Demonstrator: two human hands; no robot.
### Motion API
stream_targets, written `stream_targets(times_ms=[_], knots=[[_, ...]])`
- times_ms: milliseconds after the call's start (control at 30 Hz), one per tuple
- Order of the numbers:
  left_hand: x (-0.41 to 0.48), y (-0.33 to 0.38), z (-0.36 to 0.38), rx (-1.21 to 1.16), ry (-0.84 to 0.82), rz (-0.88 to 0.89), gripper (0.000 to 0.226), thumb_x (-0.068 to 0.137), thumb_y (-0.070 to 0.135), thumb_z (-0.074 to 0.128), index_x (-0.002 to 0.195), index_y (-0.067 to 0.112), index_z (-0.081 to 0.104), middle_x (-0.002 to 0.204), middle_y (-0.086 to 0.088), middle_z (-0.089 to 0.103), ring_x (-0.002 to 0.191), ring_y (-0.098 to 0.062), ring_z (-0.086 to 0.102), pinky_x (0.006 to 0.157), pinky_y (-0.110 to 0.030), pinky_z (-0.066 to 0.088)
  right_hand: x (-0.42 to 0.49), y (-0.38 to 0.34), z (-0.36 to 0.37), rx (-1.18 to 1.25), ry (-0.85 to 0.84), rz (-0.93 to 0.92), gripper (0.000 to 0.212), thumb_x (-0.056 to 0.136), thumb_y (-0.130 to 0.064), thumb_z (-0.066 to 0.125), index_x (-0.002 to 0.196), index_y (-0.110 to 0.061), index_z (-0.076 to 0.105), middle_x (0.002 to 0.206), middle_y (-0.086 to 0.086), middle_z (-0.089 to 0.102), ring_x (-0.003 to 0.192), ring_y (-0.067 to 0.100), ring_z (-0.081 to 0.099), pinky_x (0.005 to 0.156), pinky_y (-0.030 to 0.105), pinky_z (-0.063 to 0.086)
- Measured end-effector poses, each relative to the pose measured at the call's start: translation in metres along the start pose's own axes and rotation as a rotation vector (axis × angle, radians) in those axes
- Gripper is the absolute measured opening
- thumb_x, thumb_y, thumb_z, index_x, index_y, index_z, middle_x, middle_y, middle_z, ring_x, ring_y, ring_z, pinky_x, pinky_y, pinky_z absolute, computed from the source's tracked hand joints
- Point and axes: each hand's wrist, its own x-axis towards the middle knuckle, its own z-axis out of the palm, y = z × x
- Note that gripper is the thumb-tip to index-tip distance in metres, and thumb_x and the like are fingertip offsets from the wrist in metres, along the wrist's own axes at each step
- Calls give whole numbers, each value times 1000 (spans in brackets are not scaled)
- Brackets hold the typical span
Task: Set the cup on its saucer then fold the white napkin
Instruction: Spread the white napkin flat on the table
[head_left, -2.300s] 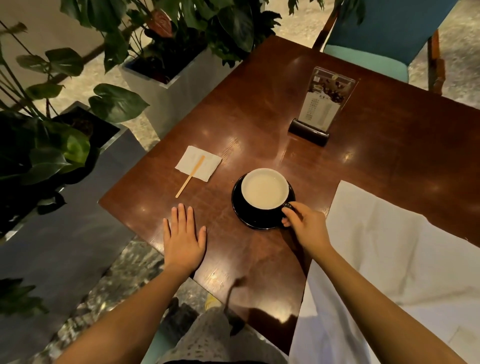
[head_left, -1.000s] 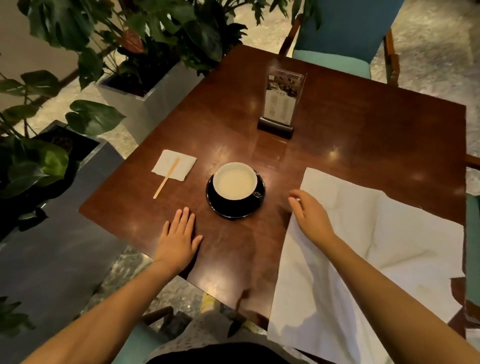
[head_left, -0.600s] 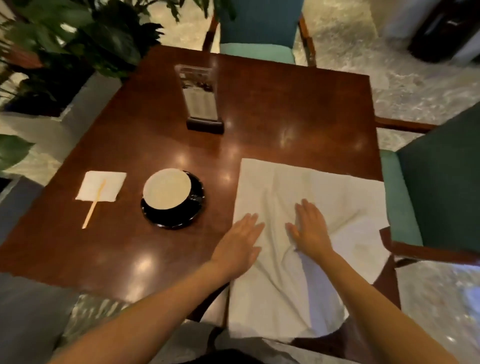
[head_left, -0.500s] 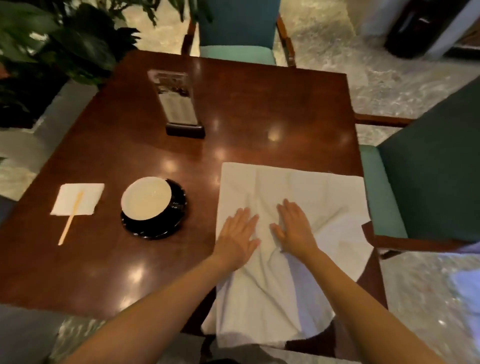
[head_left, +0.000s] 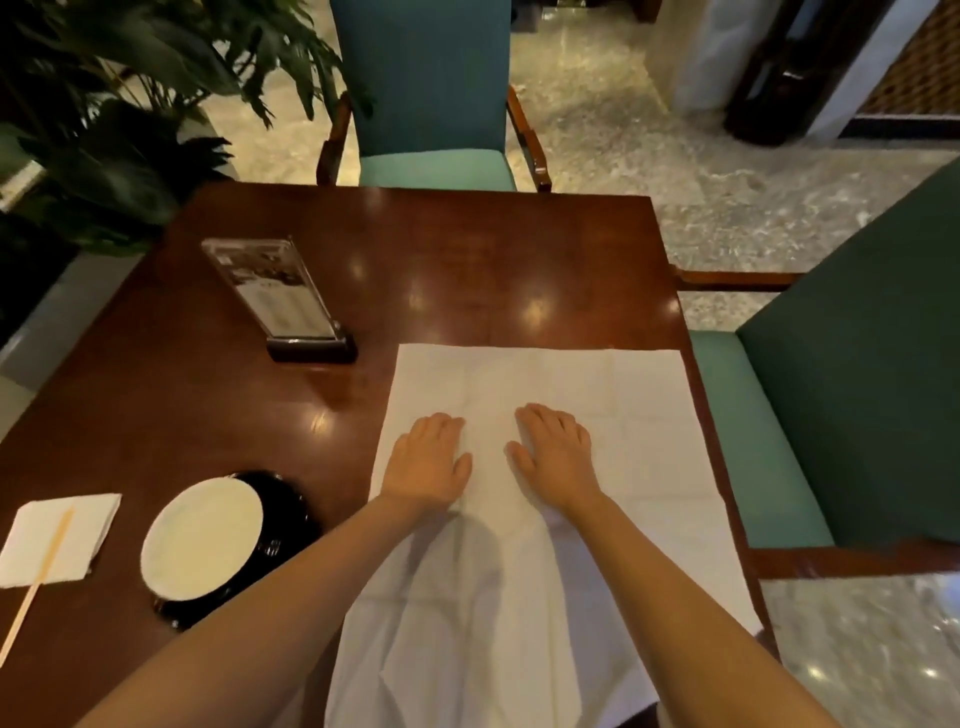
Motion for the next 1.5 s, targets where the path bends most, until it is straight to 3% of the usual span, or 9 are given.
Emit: stream_targets(times_ms=[233, 433, 733, 833, 967, 1067, 1167, 1267, 1500], knots=[[95, -6, 29, 92, 13, -77, 55, 97, 48, 11, 148, 29, 2, 158, 1, -4, 145, -19, -8, 114, -44, -11, 67, -2, 19, -203, -26, 34, 69, 88, -55, 6, 149, -23, 12, 159, 1, 4, 146, 25, -2, 116, 48, -5], [103, -18, 38, 166, 57, -77, 66, 87, 58, 1, 148, 33, 3, 158, 5, -5, 144, -16, -9, 116, -45, -9, 71, 51, 2, -284, 28, 114, 66, 85, -61, -2, 147, -38, 3, 158, -9, -1, 146, 22, -7, 116, 48, -6], [107, -20, 37, 175, 32, -72, 61, 93, 56, 10, 148, 31, 0, 158, 3, -7, 144, -19, -11, 115, -45, -10, 24, 146, -51, -319, 82, 385, 64, 93, -53, 7, 149, -22, 3, 159, 1, 2, 146, 22, -4, 119, 49, 1], [108, -18, 29, 107, -42, -80, 59, 96, 51, 14, 148, 28, 0, 158, 0, -8, 144, -20, -11, 115, -47, -10, 23, 123, -54, -341, 148, 442, 60, 97, -42, 17, 149, -13, 9, 159, 9, 8, 146, 27, 3, 118, 52, 6], [66, 8, 26, 1, 70, -56, 57, 96, 46, 10, 148, 22, 13, 158, -4, 3, 145, -23, -1, 116, -45, -4, 1, 25, -2, -105, 114, 176, 66, 90, -40, 11, 146, -6, 23, 155, 15, 19, 144, 34, 15, 115, 52, 6], [3, 29, 41, -10, 172, -68, 62, 94, 47, 5, 145, 19, 29, 154, -7, 20, 143, -29, 16, 114, -50, 6, -22, -20, 31, -111, -50, 144, 73, 83, -46, -7, 149, -15, 4, 159, 5, -2, 146, 23, -6, 115, 45, -9], [-26, 19, 53, 88, 101, -139, 69, 90, 58, -4, 147, 28, 20, 156, -1, 13, 144, -24, 10, 115, -49, 0, -32, -17, 34, -196, -2, 169, 63, 91, -48, 1, 148, -24, -2, 158, -2, -7, 145, 20, -11, 115, 45, -13], [-27, 11, 56, 126, 122, -131, 61, 93, 56, 12, 147, 30, 20, 156, 1, 14, 144, -22, 10, 116, -51, 4, -48, 2, 28, -230, 16, 191, 58, 95, -52, 9, 147, -31, -5, 156, -6, -12, 145, 21, -13, 117, 48, -10], [-29, 8, 60, 125, 160, -108, 59, 94, 52, 20, 148, 27, 20, 156, 0, 14, 144, -24, 11, 115, -54, 12, -127, 71, -3, -234, 87, 470, 60, 93, -55, -1, 147, -32, -9, 158, -4, -10, 144, 23, -15, 118, 51, -2]])
